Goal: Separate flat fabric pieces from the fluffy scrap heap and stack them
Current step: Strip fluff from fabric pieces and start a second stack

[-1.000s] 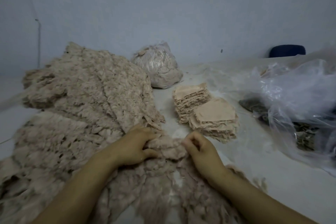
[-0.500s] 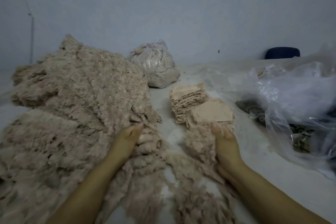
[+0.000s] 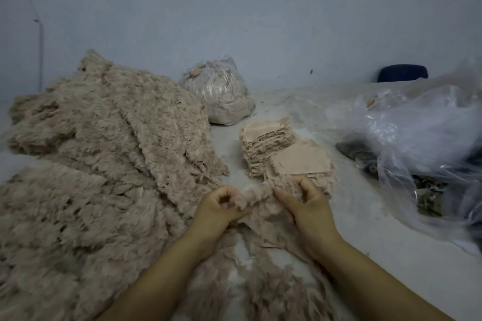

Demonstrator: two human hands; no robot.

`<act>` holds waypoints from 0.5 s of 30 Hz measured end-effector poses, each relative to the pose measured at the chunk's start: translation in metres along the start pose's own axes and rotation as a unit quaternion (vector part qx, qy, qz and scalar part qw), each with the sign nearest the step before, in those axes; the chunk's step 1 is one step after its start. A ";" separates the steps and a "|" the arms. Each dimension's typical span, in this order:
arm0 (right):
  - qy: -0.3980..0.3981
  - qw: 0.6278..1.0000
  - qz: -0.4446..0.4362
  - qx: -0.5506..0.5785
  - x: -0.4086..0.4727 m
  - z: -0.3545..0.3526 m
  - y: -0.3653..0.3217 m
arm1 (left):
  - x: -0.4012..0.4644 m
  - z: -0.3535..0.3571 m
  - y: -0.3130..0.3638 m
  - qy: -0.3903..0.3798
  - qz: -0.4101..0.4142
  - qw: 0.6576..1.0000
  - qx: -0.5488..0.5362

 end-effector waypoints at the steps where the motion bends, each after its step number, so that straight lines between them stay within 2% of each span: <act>1: -0.001 1.000 -0.009 -0.002 0.000 0.002 -0.002 | -0.001 0.001 0.000 -0.012 -0.006 1.000 -0.022; 3: -0.011 1.000 -0.008 0.003 -0.002 0.006 -0.001 | -0.003 0.003 0.002 -0.043 0.001 0.998 -0.049; 8: -0.022 0.999 -0.026 -0.001 -0.001 0.006 -0.006 | -0.010 0.011 0.020 -0.122 0.076 0.989 -0.036; 12: -0.066 0.998 -0.016 0.010 -0.004 0.011 -0.003 | -0.005 0.000 0.014 -0.057 -0.009 0.988 -0.146; 15: -0.096 0.994 -0.014 0.053 -0.006 0.016 0.001 | -0.010 0.010 -0.001 -0.083 -0.079 0.992 -0.052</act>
Point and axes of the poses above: each hand's wrist, its own x-axis towards the middle knuckle, its own z-axis out of the palm, y = z × x, the point moved 8 cm from there along x, towards the middle knuckle, and after that the axes turned 2 degrees about z, right-handed, at the moved point
